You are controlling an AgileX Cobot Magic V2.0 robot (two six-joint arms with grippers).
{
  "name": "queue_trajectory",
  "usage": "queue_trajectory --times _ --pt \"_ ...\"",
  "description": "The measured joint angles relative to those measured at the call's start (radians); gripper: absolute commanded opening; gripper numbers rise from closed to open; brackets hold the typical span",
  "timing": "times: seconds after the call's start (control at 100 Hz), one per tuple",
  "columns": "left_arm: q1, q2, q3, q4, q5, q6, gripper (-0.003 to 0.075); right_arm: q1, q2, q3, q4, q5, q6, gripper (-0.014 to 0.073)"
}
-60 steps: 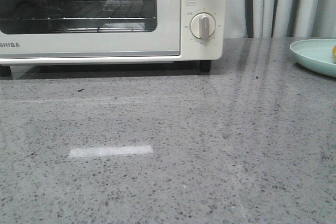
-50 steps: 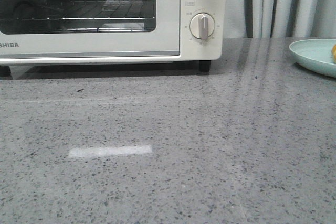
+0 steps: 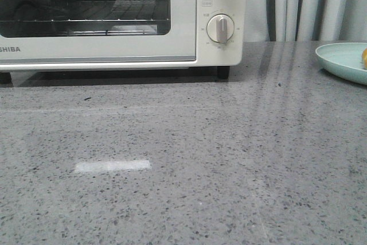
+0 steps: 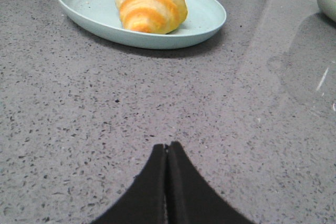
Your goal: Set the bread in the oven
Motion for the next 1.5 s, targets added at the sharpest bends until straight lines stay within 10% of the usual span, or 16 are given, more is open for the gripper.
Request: queue_trajectory --times 0.48,0.86,1.09,1.5 --pt "0.0 0.0 0.001 -0.024 -0.11 0.0 -0.0021 0.0 0.0 0.0 -0.128 -0.181 0.0 -0.0069" --pt "0.0 0.0 0.001 -0.696 -0.343 -0.002 -0.0021 0.0 0.0 0.0 0.087 -0.504 0.114 -0.0069" --pt "0.0 0.0 0.0 -0.988 -0.343 -0.005 -0.0021 0.0 0.0 -0.01 0.437 -0.403 0.135 -0.0069" --pt "-0.017 0.303 -0.416 -0.798 0.047 0.507 -0.0021 0.011 0.169 -0.423 0.48 0.161 -0.125 -0.0069"
